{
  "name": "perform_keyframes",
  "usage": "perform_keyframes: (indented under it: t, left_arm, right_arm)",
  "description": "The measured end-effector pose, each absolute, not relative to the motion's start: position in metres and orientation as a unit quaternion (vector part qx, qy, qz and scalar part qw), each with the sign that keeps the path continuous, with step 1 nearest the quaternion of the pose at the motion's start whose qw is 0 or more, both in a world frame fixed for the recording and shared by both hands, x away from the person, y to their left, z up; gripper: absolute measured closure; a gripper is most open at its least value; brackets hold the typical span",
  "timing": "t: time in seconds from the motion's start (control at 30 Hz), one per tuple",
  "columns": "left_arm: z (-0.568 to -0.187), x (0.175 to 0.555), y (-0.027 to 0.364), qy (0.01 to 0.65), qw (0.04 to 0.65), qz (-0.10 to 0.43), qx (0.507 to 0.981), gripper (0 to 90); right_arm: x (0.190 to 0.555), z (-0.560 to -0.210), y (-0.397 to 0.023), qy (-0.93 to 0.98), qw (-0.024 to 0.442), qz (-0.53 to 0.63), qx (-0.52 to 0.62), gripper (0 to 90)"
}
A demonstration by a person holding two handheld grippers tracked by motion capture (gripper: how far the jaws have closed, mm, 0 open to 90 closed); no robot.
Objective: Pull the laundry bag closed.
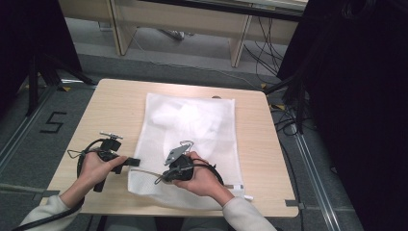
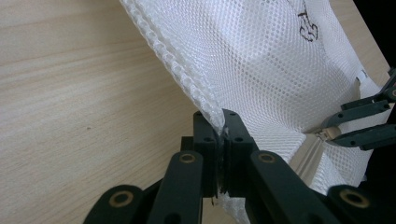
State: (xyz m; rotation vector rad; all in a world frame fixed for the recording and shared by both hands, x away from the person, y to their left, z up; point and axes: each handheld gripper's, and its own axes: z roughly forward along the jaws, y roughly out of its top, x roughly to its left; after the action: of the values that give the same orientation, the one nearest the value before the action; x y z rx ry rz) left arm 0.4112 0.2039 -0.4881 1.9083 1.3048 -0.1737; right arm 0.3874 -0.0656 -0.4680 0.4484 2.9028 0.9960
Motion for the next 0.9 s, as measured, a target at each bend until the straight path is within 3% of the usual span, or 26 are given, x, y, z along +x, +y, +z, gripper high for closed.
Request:
perform_keyframes:
  t: [0.9]
  left_arm:
    - [-0.488, 0.411, 0.203, 0.514, 0.395, -0.065, 0.758, 85.6]
  right_arm:
    - [0.386, -0.465, -0.083, 0.934, 0.012, 0.320, 0.159, 82.4]
